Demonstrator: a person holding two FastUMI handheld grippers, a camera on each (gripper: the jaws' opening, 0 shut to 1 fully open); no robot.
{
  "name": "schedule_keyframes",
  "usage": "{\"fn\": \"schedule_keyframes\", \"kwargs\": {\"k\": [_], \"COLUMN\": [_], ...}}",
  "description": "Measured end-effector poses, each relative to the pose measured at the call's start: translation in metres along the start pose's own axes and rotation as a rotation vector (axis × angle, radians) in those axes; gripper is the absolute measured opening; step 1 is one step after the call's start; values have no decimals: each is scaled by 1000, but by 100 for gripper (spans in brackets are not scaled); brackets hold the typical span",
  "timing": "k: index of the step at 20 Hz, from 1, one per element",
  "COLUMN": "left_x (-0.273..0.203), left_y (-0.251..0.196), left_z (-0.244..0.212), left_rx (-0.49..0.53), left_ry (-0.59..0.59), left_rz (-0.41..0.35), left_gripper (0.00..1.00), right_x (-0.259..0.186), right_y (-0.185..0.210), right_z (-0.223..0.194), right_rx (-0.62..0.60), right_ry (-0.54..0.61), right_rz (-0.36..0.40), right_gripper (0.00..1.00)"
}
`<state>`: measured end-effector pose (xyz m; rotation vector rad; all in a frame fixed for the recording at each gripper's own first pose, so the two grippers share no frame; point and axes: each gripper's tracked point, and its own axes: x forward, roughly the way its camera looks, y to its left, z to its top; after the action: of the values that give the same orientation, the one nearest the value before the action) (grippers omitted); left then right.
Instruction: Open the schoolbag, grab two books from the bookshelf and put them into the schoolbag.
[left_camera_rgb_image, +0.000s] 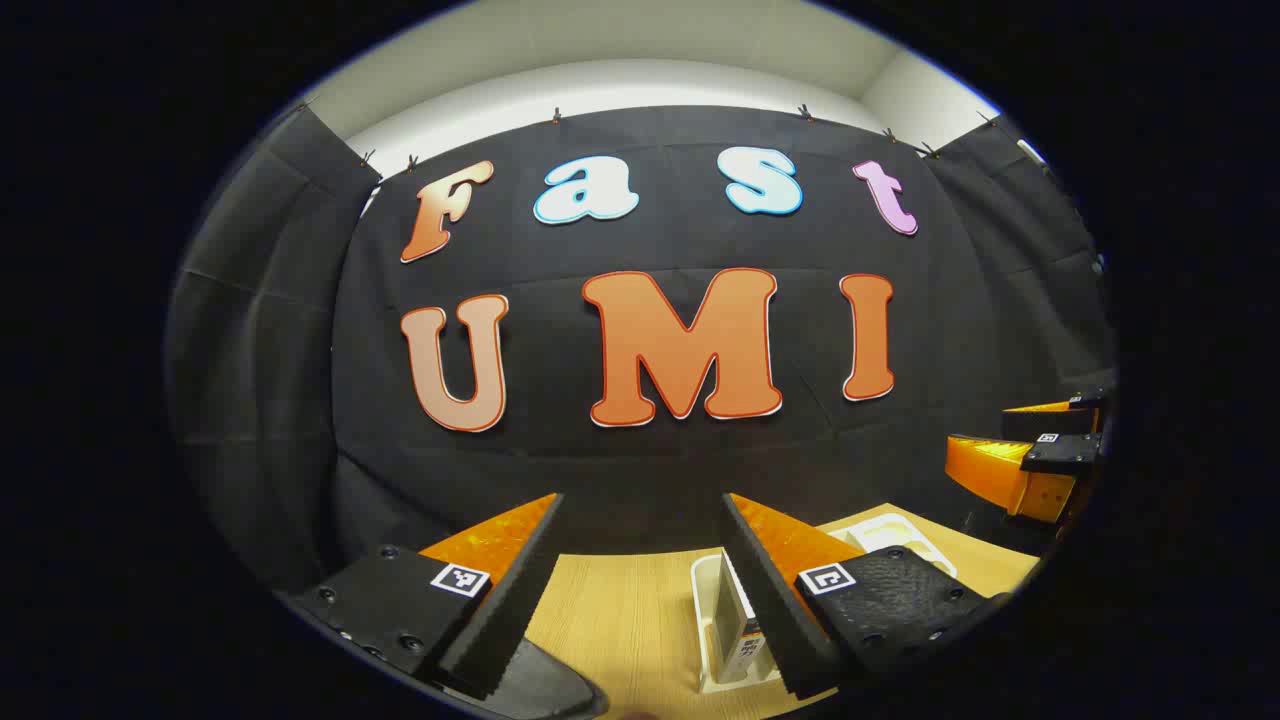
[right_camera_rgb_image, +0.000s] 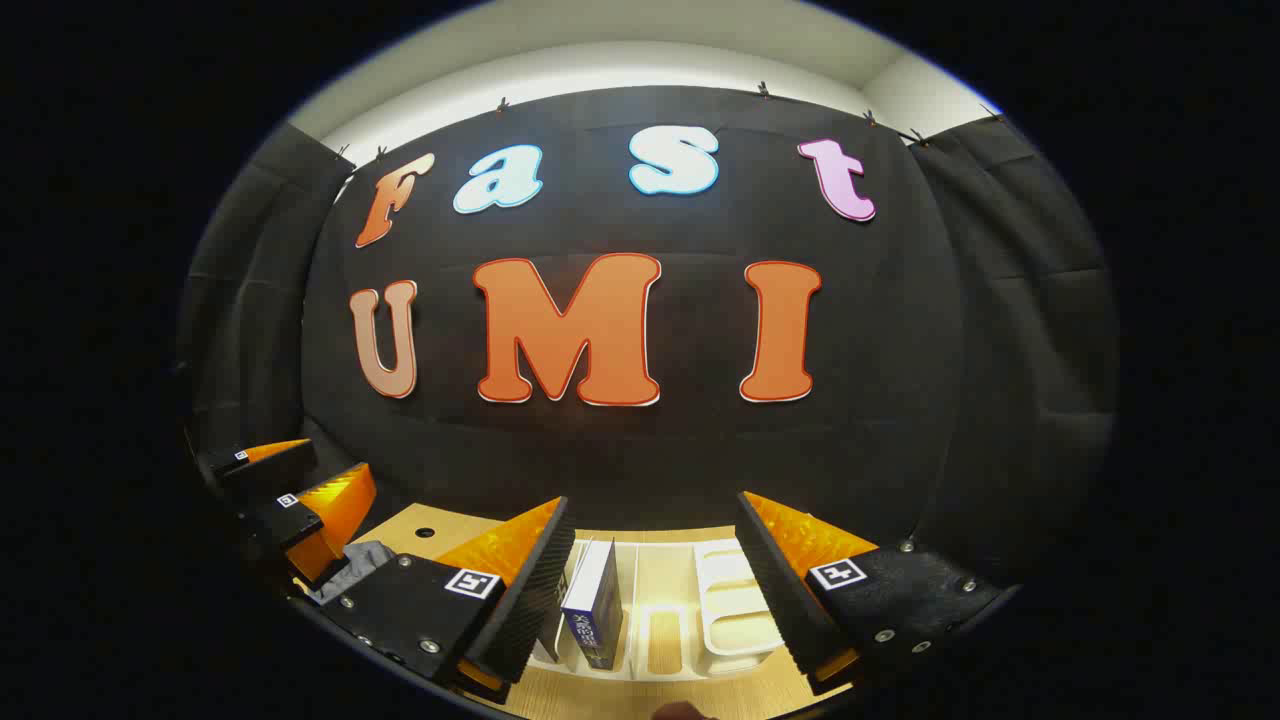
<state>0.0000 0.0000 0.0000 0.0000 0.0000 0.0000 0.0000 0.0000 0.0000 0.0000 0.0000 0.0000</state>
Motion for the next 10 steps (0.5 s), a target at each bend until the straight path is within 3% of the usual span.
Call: {"fn": "schedule_keyframes", "kwargs": {"k": [10], "left_x": [-3], "left_y": [16], "left_z": [-6], "left_rx": [7], "left_ry": [12], "left_rz": [1], "left_gripper": [97], "right_x": [-2], "right_y": [12], "right_z": [-1], "right_rx": [-1], "right_ry": [6], "right_rz": [-9], "right_gripper": [97]}}
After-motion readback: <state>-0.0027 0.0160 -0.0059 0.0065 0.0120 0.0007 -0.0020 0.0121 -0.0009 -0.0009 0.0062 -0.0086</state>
